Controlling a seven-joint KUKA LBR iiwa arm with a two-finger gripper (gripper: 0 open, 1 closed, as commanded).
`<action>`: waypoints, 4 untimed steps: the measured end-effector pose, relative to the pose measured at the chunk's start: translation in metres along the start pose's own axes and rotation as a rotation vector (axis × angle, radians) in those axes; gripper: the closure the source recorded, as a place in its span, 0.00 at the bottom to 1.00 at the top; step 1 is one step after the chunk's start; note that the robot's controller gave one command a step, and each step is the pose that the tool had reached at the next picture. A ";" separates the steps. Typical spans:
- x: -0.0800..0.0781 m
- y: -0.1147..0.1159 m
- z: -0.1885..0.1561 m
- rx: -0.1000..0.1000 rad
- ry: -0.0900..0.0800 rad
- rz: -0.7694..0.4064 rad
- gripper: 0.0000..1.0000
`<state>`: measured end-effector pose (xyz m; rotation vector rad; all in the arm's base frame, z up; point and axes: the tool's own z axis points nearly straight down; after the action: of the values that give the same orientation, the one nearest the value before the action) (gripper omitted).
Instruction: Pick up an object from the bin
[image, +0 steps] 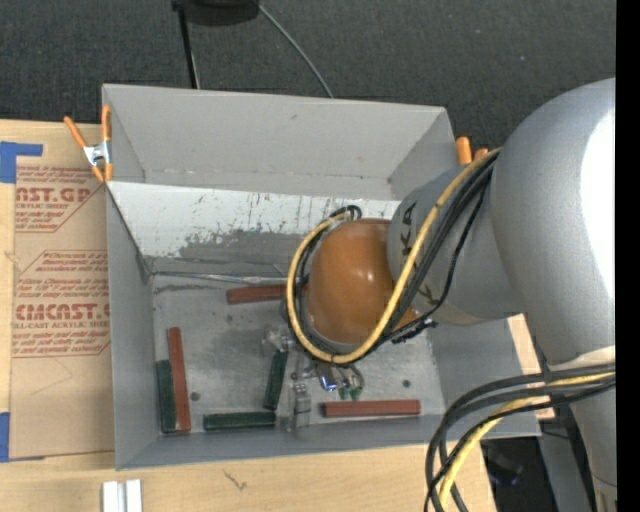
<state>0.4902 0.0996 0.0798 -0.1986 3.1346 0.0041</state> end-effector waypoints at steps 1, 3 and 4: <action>-0.061 -0.006 0.003 0.001 0.000 -0.058 1.00; -0.062 0.003 -0.103 0.001 -0.001 -0.061 1.00; -0.062 0.004 -0.103 0.001 -0.001 -0.061 1.00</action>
Offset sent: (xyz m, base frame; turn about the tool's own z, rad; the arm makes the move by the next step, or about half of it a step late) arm 0.0000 0.0000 0.0000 0.0000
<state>0.5508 0.1107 0.1833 -0.2939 3.1258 0.0024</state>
